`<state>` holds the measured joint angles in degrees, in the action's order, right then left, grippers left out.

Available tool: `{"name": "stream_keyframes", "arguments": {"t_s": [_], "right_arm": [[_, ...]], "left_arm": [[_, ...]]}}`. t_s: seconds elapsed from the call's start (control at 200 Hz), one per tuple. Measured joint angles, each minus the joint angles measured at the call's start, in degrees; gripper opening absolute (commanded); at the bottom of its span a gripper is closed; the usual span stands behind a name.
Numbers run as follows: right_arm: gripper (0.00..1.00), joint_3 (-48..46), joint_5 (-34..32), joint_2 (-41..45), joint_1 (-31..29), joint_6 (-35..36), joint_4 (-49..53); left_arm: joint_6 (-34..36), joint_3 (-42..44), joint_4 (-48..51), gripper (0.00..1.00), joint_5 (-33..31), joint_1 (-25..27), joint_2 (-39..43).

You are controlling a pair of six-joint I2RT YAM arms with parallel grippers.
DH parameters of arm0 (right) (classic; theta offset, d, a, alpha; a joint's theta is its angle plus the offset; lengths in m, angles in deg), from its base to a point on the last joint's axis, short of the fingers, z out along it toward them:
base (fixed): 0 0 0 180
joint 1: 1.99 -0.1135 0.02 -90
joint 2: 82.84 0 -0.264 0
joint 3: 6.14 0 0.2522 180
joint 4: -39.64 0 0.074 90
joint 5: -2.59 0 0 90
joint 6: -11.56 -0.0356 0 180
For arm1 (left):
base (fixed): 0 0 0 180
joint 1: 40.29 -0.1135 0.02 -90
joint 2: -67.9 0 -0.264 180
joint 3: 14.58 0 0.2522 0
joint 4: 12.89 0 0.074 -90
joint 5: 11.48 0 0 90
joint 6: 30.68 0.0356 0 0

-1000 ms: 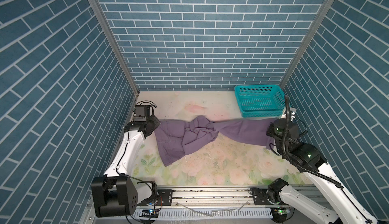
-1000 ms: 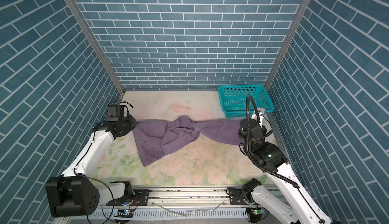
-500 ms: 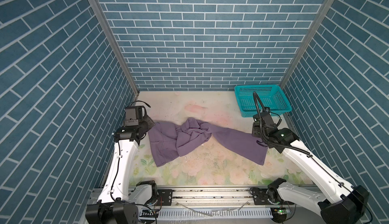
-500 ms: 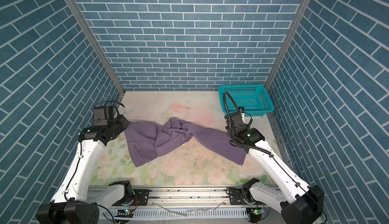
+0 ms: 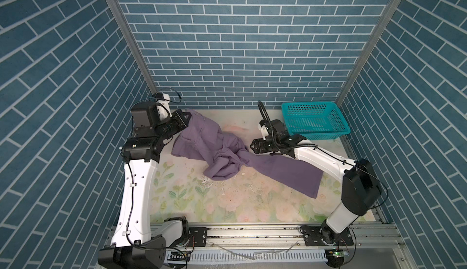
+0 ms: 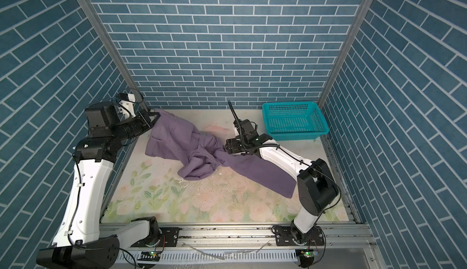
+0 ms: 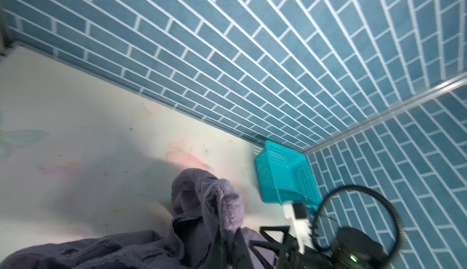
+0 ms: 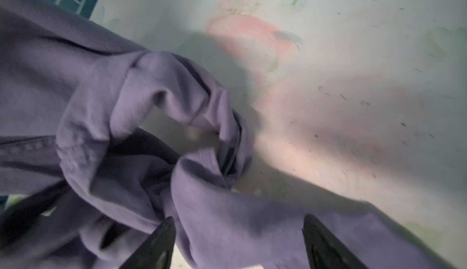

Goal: Fold and stack the trousers

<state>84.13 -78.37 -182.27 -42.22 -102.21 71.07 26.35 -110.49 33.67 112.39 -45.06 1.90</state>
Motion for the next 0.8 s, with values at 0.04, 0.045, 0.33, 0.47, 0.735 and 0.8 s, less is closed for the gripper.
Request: {"name": "stream_keyframes", "arguments": {"t_s": [0.04,0.045,0.33,0.47,0.735,0.8], "right_arm": [[0.77,1.4,1.8,-2.3,0.0,-0.3,-1.5],[0.76,1.6,2.1,-2.7,0.0,-0.4,-1.8],[0.33,4.1,13.8,-16.9,-0.9,-7.7,-9.8],[0.0,3.7,14.8,-16.9,-1.1,-7.9,-10.3],[0.0,14.9,9.5,-12.5,5.6,1.2,6.6],[0.0,20.8,6.0,-9.8,8.3,4.3,10.7]], "left_arm": [[-0.9,0.1,-1.1,0.0,2.1,0.0,-0.3],[-1.0,0.1,-1.4,0.0,2.3,0.0,-0.3],[-6.0,1.2,-6.3,0.0,8.9,-0.2,-2.4],[-6.7,1.4,-6.6,0.0,9.7,-0.6,-3.0],[-5.4,-4.7,-3.7,0.0,8.5,-2.0,-8.2],[-5.2,-7.2,-3.2,0.0,8.2,-2.0,-10.0]]}}
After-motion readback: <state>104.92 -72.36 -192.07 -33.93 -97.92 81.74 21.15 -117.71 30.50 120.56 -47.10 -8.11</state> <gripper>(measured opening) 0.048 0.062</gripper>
